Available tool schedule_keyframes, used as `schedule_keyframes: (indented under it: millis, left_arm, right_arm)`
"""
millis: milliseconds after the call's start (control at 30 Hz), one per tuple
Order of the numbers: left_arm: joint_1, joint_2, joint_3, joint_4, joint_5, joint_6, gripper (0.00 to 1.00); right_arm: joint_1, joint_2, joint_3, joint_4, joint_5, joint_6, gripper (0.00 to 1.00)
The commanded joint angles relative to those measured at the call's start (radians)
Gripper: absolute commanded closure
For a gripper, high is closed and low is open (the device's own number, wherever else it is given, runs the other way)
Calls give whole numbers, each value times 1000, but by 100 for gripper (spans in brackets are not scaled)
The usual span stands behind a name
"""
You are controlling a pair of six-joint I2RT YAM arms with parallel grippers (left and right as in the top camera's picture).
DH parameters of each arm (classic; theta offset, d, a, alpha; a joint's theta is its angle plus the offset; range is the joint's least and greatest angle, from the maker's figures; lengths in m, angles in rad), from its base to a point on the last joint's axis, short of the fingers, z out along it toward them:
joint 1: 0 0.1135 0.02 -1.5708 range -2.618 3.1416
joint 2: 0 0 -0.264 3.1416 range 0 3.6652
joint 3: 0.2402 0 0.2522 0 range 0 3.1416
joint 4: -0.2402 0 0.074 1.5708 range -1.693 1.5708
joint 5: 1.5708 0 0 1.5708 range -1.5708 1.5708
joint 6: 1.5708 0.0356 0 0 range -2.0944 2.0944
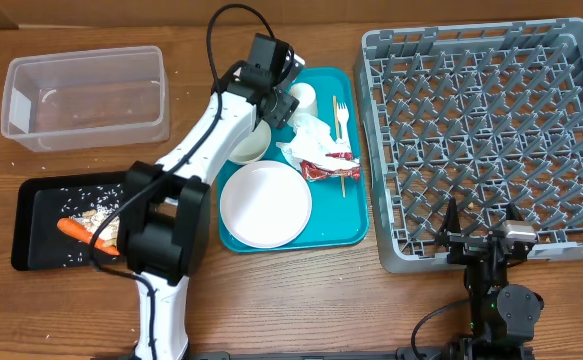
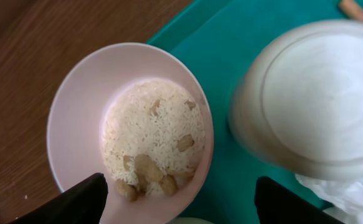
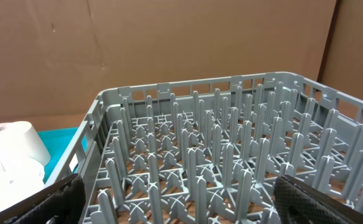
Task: Sort waste into correct bins and load items into the dishwasher rack
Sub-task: 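Grasp the second white bowl with rice using the left gripper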
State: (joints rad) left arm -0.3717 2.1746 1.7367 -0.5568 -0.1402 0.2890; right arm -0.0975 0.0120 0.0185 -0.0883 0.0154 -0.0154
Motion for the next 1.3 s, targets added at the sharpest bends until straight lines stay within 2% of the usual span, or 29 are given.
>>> schedule_keyframes:
  millis: [0, 267, 367, 467, 533, 567, 900, 1000, 1100, 1267]
  left_arm:
    - [7, 55, 14, 21, -24, 38, 22]
    - [7, 98, 14, 89, -29, 71, 24]
    - [7, 98, 14, 120, -29, 71, 28]
    - [10, 98, 14, 124, -29, 71, 39]
    - [13, 98, 14, 115, -28, 71, 52]
    - [14, 98, 14, 112, -28, 71, 55]
    - [19, 114, 11, 77, -25, 70, 55]
    - [19, 114, 11, 80, -26, 70, 62]
    - [18, 114, 11, 89, -27, 68, 76]
    - [18, 114, 14, 105, -27, 23, 86]
  right_arm:
    - [-2, -9, -10, 7, 10, -4, 0]
    - [-2, -9, -10, 7, 9, -4, 0]
    - [-2, -9, -10, 7, 10, -4, 0]
    - [-2, -9, -10, 7, 10, -4, 0]
    - [-2, -9, -10, 7, 10, -4, 0]
    - [-2, -9, -10, 7, 10, -4, 0]
    - [-2, -9, -10, 7, 9, -4, 0]
    - [-2, -9, -10, 7, 9, -4, 0]
    - [-2, -9, -10, 7, 10, -4, 0]
    - [-2, -9, -10, 7, 9, -4, 0]
